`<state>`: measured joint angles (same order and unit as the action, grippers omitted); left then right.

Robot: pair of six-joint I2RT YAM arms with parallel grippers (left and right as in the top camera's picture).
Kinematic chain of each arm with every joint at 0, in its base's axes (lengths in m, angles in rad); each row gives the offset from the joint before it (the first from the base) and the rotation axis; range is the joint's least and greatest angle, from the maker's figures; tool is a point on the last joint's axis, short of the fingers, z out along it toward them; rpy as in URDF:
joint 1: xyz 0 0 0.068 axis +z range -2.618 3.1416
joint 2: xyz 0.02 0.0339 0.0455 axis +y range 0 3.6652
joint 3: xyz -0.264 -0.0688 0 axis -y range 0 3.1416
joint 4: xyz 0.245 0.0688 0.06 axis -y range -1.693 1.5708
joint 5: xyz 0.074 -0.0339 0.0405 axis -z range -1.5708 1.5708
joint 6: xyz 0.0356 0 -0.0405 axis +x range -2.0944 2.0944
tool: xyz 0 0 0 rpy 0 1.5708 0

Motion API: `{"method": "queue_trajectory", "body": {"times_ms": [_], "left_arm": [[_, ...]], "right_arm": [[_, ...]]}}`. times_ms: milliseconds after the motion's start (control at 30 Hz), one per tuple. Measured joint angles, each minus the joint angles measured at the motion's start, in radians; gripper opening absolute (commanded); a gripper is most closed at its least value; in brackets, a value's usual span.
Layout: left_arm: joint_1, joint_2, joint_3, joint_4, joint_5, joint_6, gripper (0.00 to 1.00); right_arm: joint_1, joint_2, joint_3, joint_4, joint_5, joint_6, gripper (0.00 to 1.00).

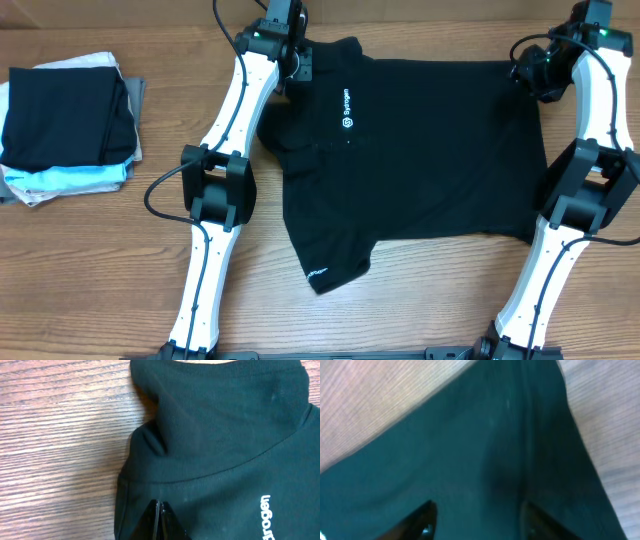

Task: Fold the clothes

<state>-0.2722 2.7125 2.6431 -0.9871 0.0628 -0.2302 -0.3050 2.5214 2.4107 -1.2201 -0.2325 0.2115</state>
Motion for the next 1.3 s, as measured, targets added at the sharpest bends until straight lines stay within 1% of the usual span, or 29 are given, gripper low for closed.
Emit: {"method": "queue_trajectory", "body": {"times_ms": [33,200,333,400,467,533,667,800,867,933,1067,1200,1300], "left_arm": [[0.000,0.006,0.000,0.015,0.000,-0.002,0.04],[0.005,0.046,0.000,0.109,0.048,-0.008,0.04],[0.005,0.052,0.000,0.186,0.116,-0.038,0.04],[-0.001,0.052,0.006,0.198,0.146,-0.055,0.04],[-0.010,0.052,0.016,0.179,0.170,-0.063,0.04],[-0.022,0.052,0.039,0.127,0.187,-0.065,0.04],[-0.043,0.056,0.153,0.016,0.205,-0.069,0.04],[-0.054,0.055,0.286,0.020,0.214,-0.072,0.04],[-0.056,0.053,0.308,0.042,0.206,-0.074,0.04],[-0.061,0.053,0.303,0.072,0.177,-0.075,0.04],[-0.069,0.053,0.214,0.169,0.129,-0.075,0.04],[-0.077,0.054,0.102,0.272,0.110,-0.084,0.04],[-0.083,0.055,0.058,0.306,0.105,-0.097,0.04]], "right_arm": [[0.000,0.000,0.000,-0.022,0.000,0.003,1.00],[0.001,0.000,0.000,-0.090,-0.001,-0.003,1.00],[0.001,0.000,0.000,-0.098,0.000,-0.003,1.00],[0.001,0.000,0.000,-0.097,0.000,-0.002,1.00],[0.002,0.000,0.000,-0.098,0.000,-0.002,1.00],[0.002,0.000,0.000,-0.097,0.000,-0.003,1.00],[0.002,0.000,0.000,-0.098,0.000,-0.002,1.00],[0.004,0.000,0.000,-0.098,0.000,-0.003,1.00],[0.004,0.000,0.000,-0.098,0.000,-0.002,1.00],[0.004,0.000,0.000,-0.098,0.000,-0.002,1.00],[0.004,0.000,0.000,-0.097,0.000,-0.002,1.00],[0.004,0.000,0.000,-0.097,0.000,-0.003,1.00],[0.004,0.000,0.000,-0.098,0.000,-0.003,1.00]]}}
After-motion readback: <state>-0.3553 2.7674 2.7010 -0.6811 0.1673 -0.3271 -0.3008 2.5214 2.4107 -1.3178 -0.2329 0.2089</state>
